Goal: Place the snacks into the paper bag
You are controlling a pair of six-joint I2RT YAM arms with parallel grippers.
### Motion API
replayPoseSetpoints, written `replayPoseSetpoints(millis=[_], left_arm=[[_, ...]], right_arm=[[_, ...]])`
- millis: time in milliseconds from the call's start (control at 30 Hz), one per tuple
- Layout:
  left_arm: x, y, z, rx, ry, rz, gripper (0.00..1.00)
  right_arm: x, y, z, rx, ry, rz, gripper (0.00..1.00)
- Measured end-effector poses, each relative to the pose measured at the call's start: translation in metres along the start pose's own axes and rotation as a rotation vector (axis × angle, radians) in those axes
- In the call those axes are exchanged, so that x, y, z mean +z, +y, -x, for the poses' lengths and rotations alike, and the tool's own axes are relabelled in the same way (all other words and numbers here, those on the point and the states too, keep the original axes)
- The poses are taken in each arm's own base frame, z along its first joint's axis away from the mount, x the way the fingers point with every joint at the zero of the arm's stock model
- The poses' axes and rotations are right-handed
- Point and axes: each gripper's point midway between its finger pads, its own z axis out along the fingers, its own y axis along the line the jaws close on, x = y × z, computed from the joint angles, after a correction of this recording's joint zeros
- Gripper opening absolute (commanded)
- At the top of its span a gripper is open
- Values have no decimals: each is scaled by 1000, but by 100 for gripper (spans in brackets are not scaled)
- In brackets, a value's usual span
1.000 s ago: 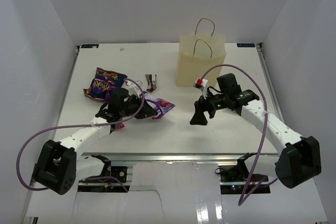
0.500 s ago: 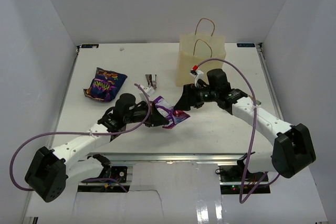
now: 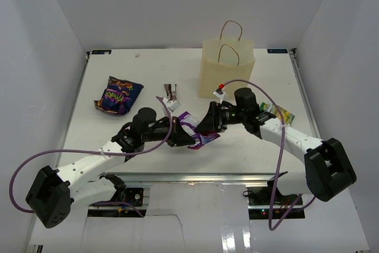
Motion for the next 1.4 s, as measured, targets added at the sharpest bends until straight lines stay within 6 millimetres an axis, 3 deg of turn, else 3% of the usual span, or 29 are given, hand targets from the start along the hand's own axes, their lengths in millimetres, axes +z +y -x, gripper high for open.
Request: replayPoseSetpoints(millis=[167,200,267,300,367,400,433,633,800,900,1167,1300,1400], left_arm=[[3,-6,1,5,9,-16,2],[4,-7,2,5,10,-18,9],[5,-8,3,8,10,-22,17],[5,-8,4,7,8,-22,26],[6,-9,5,12,2,-25,37],[6,-9,6,14,-2,-25,52],[6,-9,8,20,-10,-25,57],[-4,-18,30,72,-99,3,68],[-36,-39,53,162,-214,42,78],[-58,-39,59,178,-287,107,87],[-98,-8,54,99,-417,307,89],[-105,13,42,45,-424,387,89],[-111,22,38,19,-436,430,89]], right_arm=[[-4,13,-5,36,0,75,35],[-6,16,-4,36,-5,87,26],[-8,20,0,20,-15,104,19],[-10,22,2,12,-17,114,13],[-13,26,5,-8,-19,132,8],[-15,30,9,-26,-19,147,8],[-18,35,12,-53,-19,165,8],[-40,84,51,-391,-47,269,8],[-69,140,105,-778,-151,288,8],[-87,170,139,-975,-224,262,8],[-131,223,249,-1343,-480,12,8],[-159,222,303,-1448,-608,-177,8],[-169,198,331,-1477,-636,-309,8]])
